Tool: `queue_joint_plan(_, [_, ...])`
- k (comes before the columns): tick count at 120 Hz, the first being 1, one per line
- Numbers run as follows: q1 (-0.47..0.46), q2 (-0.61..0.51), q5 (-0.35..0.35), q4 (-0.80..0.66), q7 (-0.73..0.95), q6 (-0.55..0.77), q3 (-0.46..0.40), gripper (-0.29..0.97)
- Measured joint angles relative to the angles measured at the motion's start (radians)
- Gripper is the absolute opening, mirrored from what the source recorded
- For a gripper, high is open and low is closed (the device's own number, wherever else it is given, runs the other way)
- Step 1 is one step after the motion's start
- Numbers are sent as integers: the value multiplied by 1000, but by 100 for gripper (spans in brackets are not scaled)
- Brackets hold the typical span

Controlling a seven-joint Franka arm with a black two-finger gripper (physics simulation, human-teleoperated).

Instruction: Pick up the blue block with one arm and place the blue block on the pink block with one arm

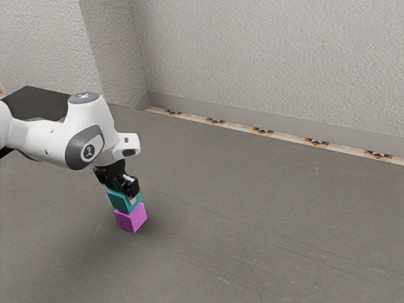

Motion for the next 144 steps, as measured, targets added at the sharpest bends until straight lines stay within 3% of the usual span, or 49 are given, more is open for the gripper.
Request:
queue_joint_plan(81, [-1, -17, -39, -28, 100, 12, 2, 40])
queue_joint_plan(109, [14, -21, -47, -30, 127, 12, 2, 57])
queue_joint_plan(144, [-7, -195, -46, -29, 152, -19, 36, 64])
